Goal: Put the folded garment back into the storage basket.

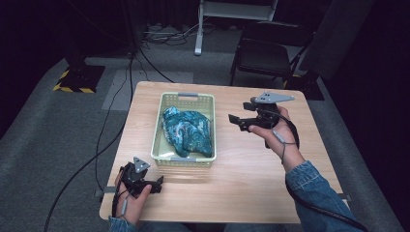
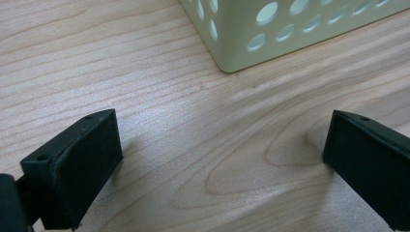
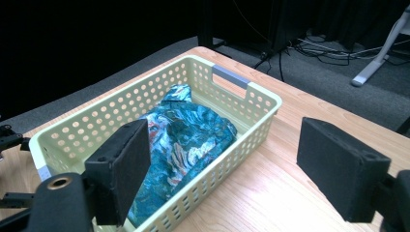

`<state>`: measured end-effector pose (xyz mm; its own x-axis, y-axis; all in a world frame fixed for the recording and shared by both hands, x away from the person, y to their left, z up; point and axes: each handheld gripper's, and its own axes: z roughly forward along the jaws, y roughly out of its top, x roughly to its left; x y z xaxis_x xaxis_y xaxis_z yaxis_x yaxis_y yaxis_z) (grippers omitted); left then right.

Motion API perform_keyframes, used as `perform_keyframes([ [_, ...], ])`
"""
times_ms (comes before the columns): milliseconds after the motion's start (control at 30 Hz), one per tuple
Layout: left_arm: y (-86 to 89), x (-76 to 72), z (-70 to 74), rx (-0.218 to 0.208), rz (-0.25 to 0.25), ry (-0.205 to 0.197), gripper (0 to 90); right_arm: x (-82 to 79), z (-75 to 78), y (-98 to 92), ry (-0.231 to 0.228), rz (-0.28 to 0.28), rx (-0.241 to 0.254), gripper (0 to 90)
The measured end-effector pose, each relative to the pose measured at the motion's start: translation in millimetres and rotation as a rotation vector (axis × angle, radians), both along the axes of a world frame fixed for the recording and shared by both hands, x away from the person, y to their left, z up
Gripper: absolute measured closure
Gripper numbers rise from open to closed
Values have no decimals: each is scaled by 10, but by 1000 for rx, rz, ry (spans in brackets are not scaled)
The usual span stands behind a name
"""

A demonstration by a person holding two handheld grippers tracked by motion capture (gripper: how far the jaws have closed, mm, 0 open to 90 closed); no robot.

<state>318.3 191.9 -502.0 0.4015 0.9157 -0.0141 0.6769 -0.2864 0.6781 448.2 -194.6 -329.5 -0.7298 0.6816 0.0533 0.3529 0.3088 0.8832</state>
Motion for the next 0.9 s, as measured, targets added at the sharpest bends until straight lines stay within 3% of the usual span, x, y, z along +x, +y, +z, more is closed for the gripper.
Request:
perform_keyframes([
  [900, 0, 0, 0, 0, 0, 0, 2, -72, -51, -452, 1, -78, -38, 191],
])
